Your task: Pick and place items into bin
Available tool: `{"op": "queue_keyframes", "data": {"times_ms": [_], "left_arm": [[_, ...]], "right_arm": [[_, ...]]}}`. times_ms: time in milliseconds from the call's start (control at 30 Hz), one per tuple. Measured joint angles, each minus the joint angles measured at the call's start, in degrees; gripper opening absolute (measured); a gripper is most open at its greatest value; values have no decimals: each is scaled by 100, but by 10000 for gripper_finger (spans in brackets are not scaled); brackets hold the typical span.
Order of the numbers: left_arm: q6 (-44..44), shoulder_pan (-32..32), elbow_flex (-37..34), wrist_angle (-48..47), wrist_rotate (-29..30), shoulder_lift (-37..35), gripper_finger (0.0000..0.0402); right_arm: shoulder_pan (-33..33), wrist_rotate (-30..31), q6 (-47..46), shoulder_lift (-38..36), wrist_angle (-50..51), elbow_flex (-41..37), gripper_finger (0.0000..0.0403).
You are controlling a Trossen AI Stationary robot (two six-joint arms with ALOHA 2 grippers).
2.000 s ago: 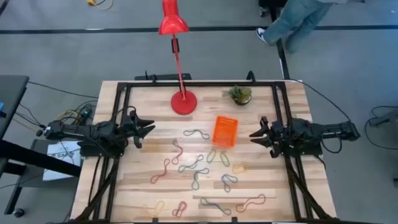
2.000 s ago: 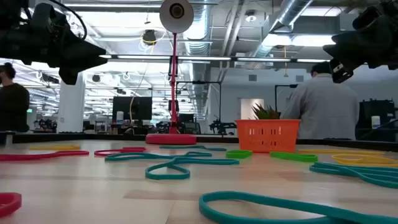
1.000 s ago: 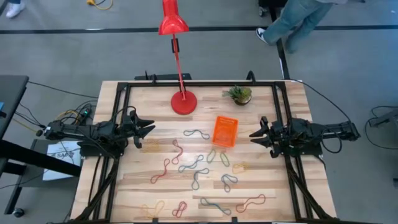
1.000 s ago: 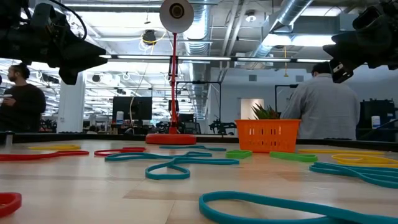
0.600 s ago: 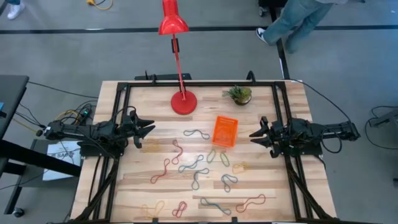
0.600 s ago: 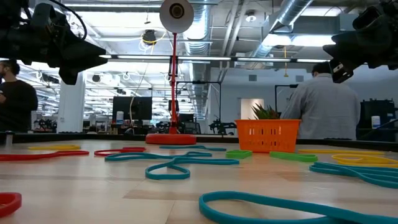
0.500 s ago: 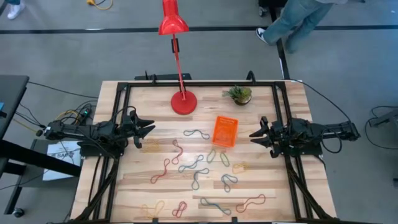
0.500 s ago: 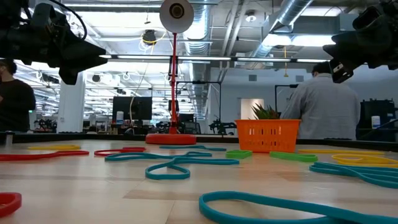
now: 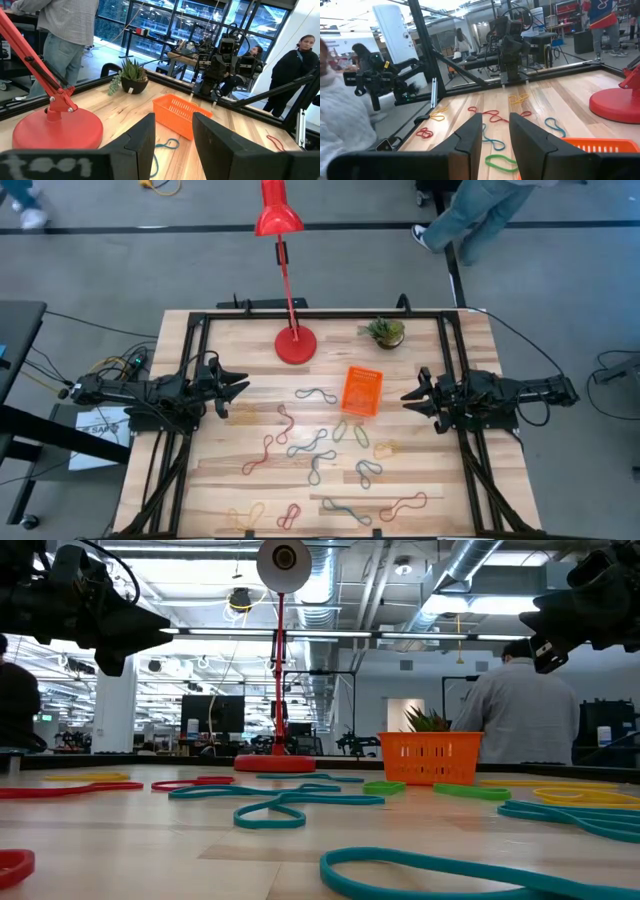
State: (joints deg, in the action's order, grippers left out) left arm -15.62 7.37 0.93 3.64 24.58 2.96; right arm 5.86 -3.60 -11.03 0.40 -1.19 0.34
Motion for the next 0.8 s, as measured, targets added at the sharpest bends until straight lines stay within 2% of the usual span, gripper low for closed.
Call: {"op": "queue_keyframes", "data": {"times_ms": [800], "left_arm": [[-104,-4,-4,55,8,0,121]], "right_arm": [[1,-2,1,0,2,0,92]]}}
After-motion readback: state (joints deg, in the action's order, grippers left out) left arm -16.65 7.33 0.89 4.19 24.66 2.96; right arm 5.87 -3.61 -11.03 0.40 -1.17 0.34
